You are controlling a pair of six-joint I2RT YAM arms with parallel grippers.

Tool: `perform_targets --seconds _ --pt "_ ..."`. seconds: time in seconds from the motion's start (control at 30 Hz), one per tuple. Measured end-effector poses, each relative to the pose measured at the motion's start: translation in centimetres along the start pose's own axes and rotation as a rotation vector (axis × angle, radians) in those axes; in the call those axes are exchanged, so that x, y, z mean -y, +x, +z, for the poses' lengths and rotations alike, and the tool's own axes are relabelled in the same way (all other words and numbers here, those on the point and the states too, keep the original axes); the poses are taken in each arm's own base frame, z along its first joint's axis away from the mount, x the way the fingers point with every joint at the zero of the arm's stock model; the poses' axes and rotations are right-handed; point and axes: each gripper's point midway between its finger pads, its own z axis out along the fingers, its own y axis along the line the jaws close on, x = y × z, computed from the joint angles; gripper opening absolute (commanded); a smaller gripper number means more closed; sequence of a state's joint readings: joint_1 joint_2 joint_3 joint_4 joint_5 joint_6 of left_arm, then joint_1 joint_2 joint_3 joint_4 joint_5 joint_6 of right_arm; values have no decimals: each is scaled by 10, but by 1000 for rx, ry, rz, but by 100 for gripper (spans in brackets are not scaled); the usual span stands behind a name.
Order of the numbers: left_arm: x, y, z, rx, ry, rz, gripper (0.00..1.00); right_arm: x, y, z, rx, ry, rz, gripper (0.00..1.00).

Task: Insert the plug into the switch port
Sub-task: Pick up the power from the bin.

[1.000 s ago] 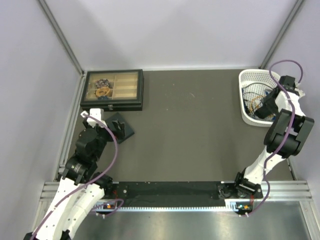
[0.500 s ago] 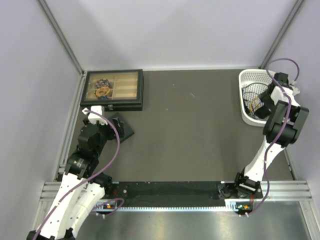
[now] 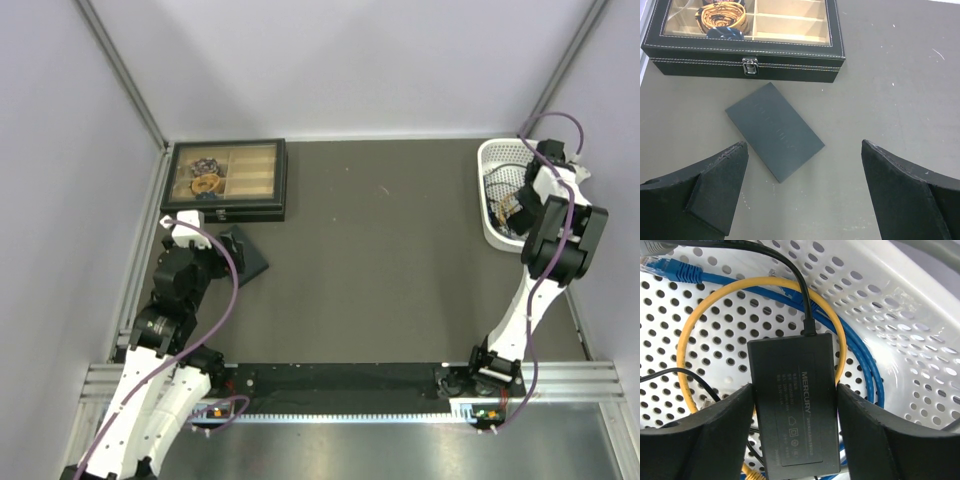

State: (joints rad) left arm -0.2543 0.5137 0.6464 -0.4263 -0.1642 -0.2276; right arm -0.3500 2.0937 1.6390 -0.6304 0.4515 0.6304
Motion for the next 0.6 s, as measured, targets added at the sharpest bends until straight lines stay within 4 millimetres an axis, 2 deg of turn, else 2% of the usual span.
perform_targets --seconds 0.17,0.23,0.33,0.43,0.6 --pt "-1 1 1 -3 -1 0 99 1 7 8 -37 -2 -3 77" --pt "-1 1 1 -6 2 0 99 0 12 11 -59 -6 -9 76" --pt "0 3 2 -14 3 2 99 -1 18 16 -87 -5 -19 60" --pt "-1 3 2 -15 0 4 99 -1 18 16 -90 -5 -27 52" --pt "-2 3 3 -13 -1 3 99 4 16 7 -82 -8 -41 46"
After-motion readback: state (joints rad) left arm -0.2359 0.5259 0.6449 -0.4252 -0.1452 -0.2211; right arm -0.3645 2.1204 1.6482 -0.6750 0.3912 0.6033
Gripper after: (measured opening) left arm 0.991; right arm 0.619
